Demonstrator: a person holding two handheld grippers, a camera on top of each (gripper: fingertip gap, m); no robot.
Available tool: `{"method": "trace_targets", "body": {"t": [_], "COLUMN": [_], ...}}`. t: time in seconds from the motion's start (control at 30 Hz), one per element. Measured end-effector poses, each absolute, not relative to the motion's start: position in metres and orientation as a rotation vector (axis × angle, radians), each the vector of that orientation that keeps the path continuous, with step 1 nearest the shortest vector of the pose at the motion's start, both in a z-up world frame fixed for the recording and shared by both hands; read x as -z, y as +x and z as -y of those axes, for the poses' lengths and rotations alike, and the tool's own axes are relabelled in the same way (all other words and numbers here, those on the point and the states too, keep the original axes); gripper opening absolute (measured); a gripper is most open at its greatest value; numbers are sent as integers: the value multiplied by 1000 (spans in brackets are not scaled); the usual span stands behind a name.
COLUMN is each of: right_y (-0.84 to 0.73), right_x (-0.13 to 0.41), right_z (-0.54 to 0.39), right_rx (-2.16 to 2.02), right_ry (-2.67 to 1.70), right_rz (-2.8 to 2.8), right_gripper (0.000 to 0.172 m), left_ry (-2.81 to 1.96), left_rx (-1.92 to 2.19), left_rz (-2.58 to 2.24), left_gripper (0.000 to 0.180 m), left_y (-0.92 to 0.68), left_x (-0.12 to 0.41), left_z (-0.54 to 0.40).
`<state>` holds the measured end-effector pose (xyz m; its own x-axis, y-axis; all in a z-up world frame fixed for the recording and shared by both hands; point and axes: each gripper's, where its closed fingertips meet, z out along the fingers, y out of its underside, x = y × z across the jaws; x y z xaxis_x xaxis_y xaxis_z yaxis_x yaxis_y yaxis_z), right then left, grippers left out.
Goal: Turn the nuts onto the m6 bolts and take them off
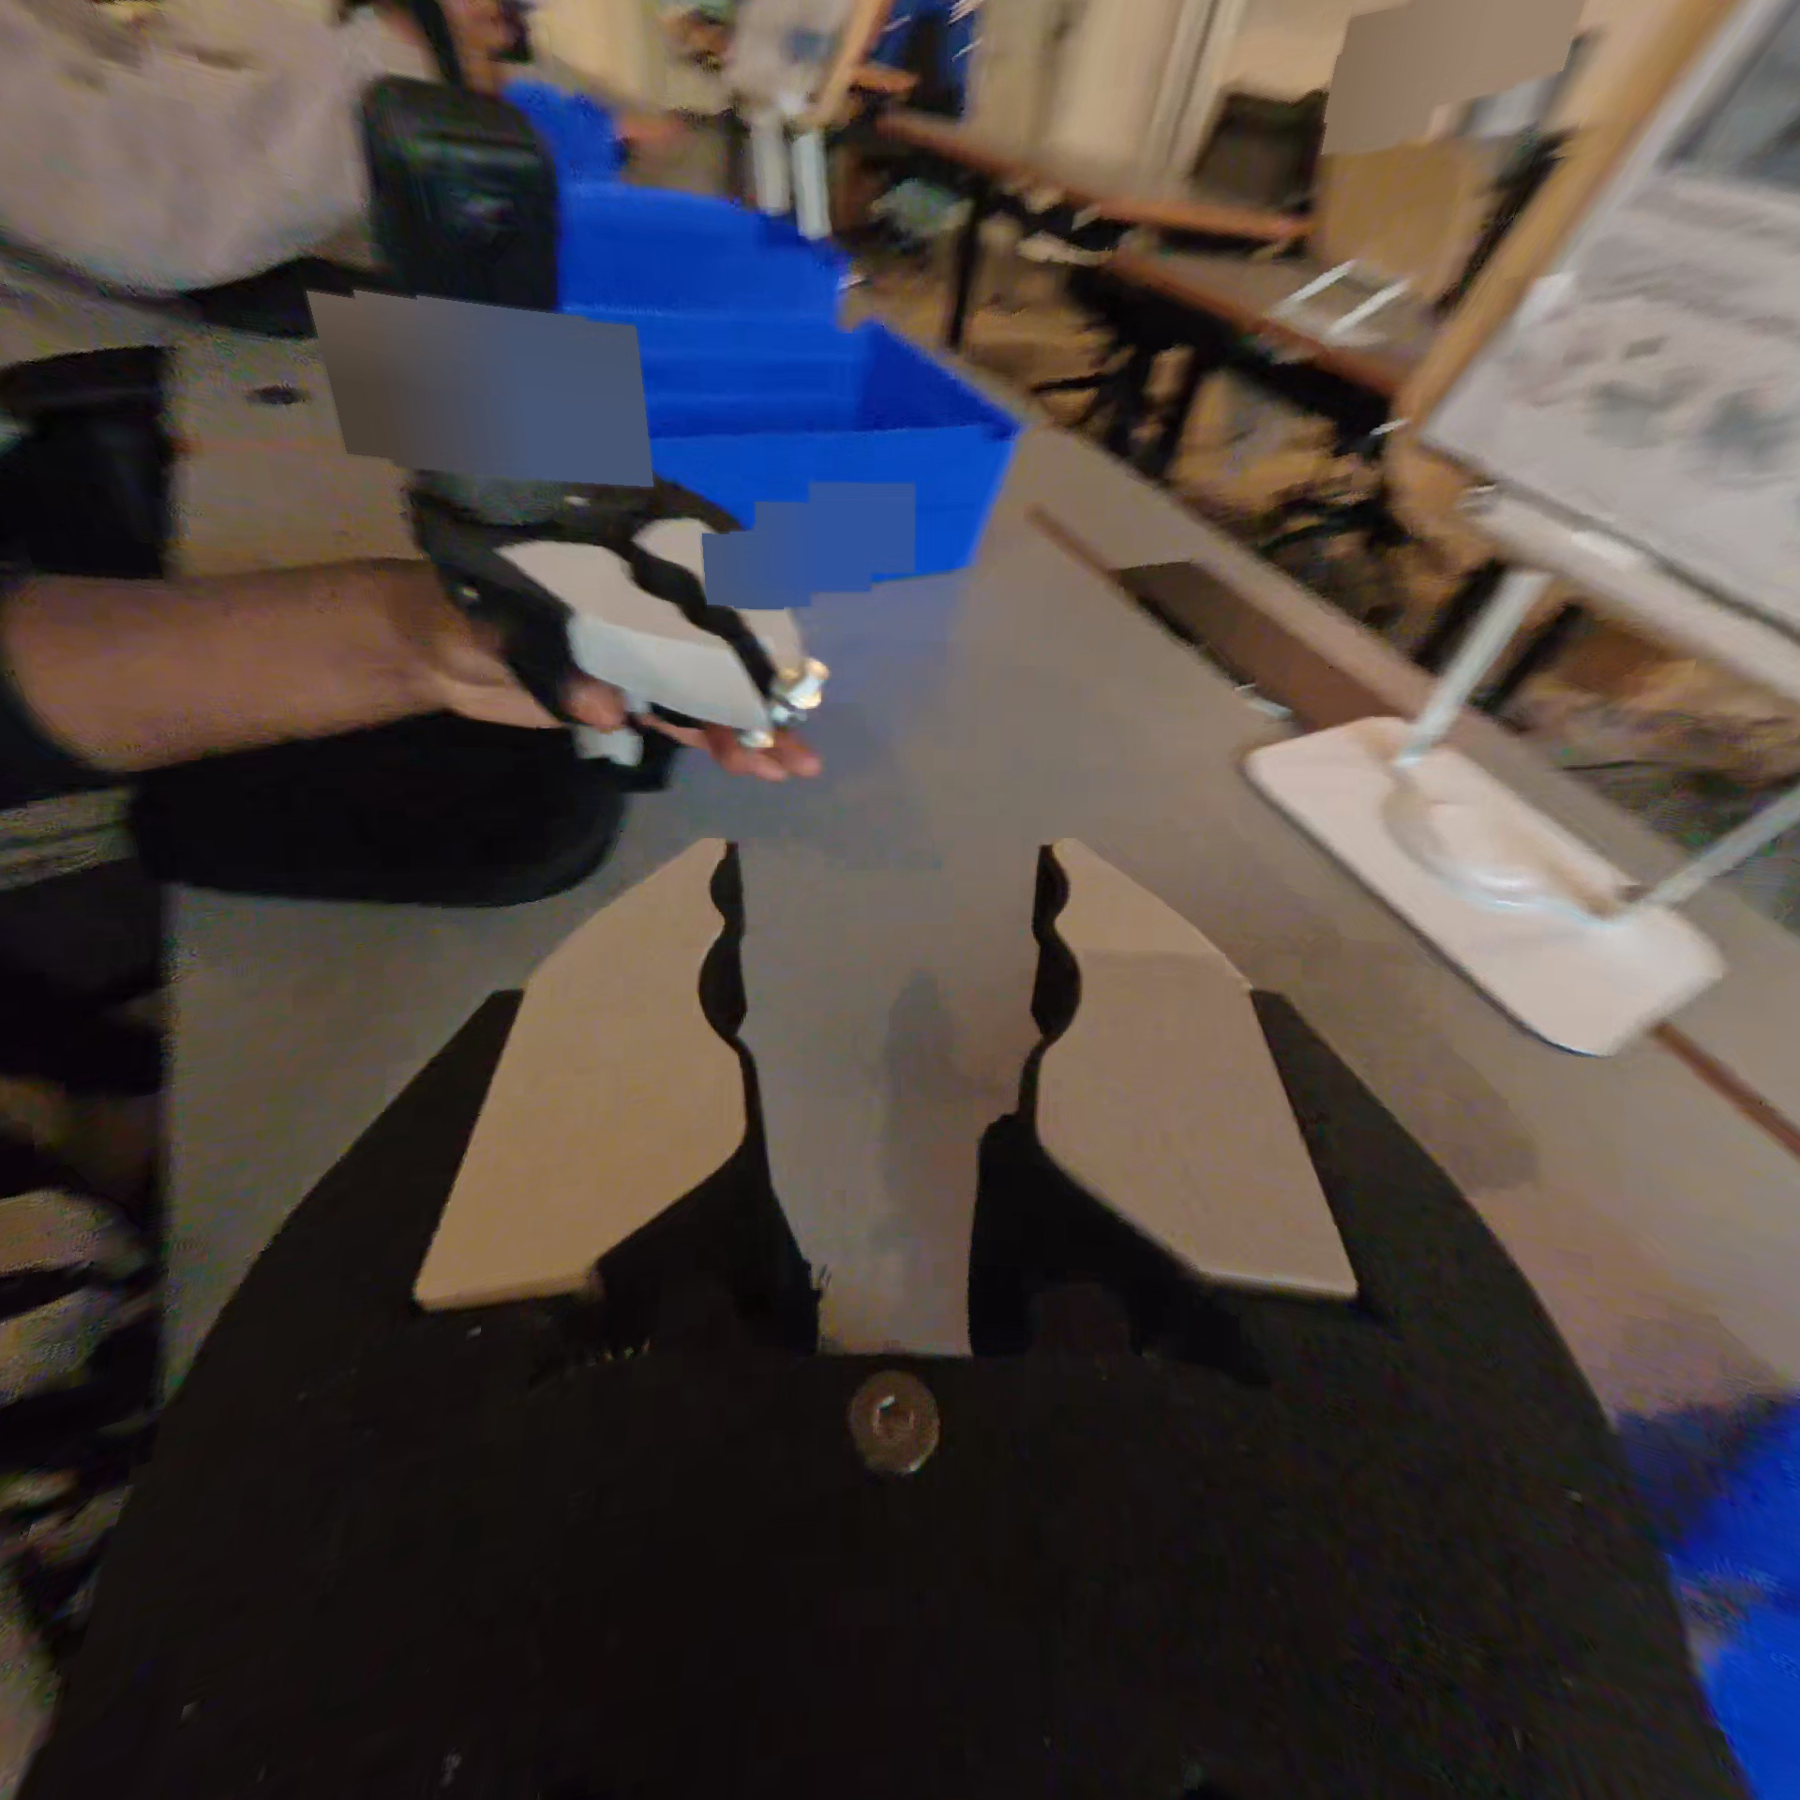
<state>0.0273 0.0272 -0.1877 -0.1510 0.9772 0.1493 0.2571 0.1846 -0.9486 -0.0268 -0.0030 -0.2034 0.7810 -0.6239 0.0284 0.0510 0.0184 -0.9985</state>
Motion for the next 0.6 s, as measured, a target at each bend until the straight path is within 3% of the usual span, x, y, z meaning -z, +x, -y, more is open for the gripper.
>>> {"method": "trace_targets", "body": {"t": [0.2, 0.6], "right_y": [5, -10], "right_x": [191, 204], "right_z": [-2, 6], "right_rx": [-1112, -1091], "right_ry": [-1217, -1214], "right_rz": [1866, 2059], "right_gripper": [28, 8], "left_ry": [-1468, -1472], "left_rx": [596, 600], "left_rz": [-539, -573], "left_gripper": [5, 5], "left_y": [-11, -7], "left_x": [210, 213], "left_z": [5, 7]}}
